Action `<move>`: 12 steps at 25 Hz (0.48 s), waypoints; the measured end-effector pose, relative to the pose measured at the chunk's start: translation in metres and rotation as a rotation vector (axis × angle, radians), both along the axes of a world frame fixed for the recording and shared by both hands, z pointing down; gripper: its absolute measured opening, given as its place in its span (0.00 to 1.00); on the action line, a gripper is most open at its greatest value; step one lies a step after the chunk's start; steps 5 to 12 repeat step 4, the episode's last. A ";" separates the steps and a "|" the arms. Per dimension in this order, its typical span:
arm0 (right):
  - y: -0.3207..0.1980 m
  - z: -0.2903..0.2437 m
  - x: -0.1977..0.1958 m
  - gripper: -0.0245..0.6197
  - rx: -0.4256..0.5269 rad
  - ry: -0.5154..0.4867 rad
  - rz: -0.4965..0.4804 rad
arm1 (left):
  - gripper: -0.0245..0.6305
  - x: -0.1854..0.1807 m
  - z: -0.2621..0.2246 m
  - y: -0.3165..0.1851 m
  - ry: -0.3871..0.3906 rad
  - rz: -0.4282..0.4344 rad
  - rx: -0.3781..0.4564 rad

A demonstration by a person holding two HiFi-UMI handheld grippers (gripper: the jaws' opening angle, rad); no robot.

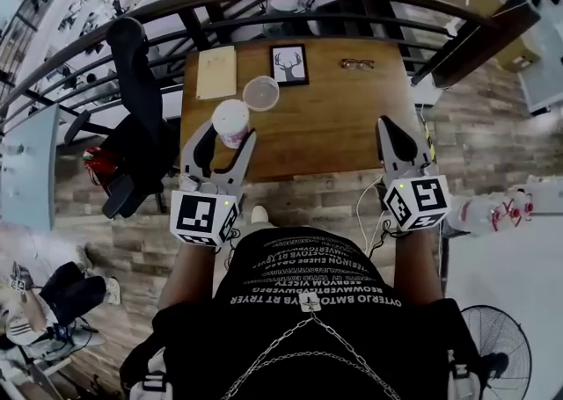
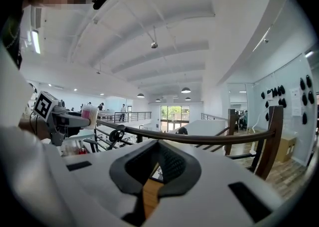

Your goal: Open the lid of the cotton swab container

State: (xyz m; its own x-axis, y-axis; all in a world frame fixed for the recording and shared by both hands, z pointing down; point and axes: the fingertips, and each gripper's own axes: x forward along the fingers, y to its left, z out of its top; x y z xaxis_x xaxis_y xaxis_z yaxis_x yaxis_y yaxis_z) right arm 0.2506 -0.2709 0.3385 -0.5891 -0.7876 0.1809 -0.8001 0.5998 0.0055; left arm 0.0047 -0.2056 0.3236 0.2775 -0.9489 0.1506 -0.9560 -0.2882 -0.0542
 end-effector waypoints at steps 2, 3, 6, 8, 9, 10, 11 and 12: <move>0.006 -0.001 0.009 0.06 0.005 0.000 -0.007 | 0.44 0.010 0.000 0.006 -0.008 -0.004 0.003; 0.008 -0.003 0.014 0.06 0.008 0.001 -0.010 | 0.44 0.015 0.000 0.008 -0.012 -0.004 0.005; 0.011 -0.004 0.019 0.06 0.012 0.001 -0.011 | 0.44 0.021 0.000 0.010 -0.015 -0.004 0.008; 0.011 -0.004 0.019 0.06 0.012 0.001 -0.011 | 0.44 0.021 0.000 0.010 -0.015 -0.004 0.008; 0.011 -0.004 0.019 0.06 0.012 0.001 -0.011 | 0.44 0.021 0.000 0.010 -0.015 -0.004 0.008; 0.011 -0.004 0.019 0.06 0.012 0.001 -0.011 | 0.44 0.021 0.000 0.010 -0.015 -0.004 0.008; 0.011 -0.004 0.019 0.06 0.012 0.001 -0.011 | 0.44 0.021 0.000 0.010 -0.015 -0.004 0.008; 0.011 -0.004 0.019 0.06 0.012 0.001 -0.011 | 0.44 0.021 0.000 0.010 -0.015 -0.004 0.008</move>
